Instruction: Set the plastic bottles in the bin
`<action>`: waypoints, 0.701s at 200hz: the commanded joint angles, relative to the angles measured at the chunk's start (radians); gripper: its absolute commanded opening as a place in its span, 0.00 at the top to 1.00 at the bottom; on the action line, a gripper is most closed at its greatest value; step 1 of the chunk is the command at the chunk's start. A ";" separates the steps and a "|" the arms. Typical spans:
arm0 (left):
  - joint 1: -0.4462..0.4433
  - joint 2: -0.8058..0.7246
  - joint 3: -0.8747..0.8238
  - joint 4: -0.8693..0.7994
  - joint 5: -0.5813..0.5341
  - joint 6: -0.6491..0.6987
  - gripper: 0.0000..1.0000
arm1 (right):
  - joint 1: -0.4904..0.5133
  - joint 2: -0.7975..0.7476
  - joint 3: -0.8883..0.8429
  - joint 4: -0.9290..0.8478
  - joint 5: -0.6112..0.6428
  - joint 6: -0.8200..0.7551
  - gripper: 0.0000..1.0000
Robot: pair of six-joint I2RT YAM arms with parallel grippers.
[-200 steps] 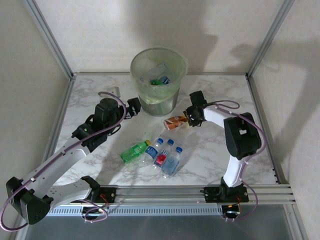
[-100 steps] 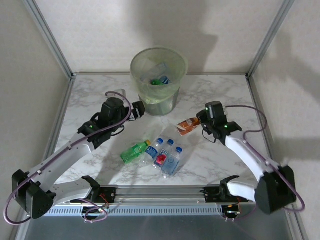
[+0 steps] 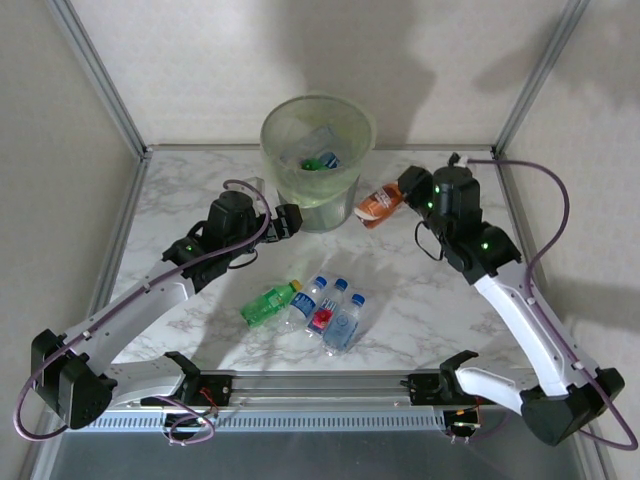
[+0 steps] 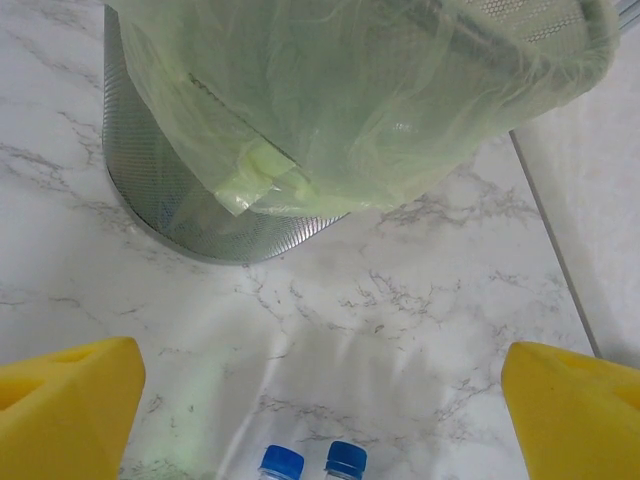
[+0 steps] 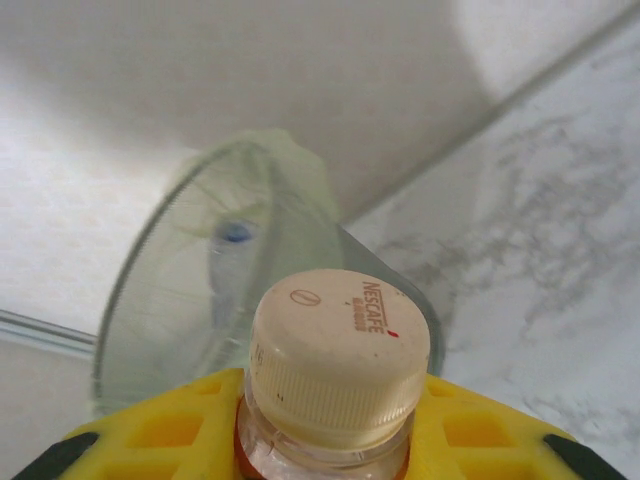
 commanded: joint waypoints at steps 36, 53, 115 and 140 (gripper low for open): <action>-0.016 0.000 0.034 -0.017 0.016 0.012 0.09 | 0.022 0.238 0.312 0.036 -0.011 -0.150 0.69; -0.017 0.000 0.032 -0.023 0.008 0.010 0.10 | 0.030 0.305 0.391 0.059 -0.022 -0.154 0.69; -0.016 -0.016 0.029 -0.029 -0.011 -0.014 0.11 | 0.047 0.569 0.667 0.087 -0.047 -0.145 0.68; -0.016 -0.035 0.016 -0.037 -0.033 -0.014 0.11 | 0.049 0.665 0.773 0.067 -0.059 -0.157 0.67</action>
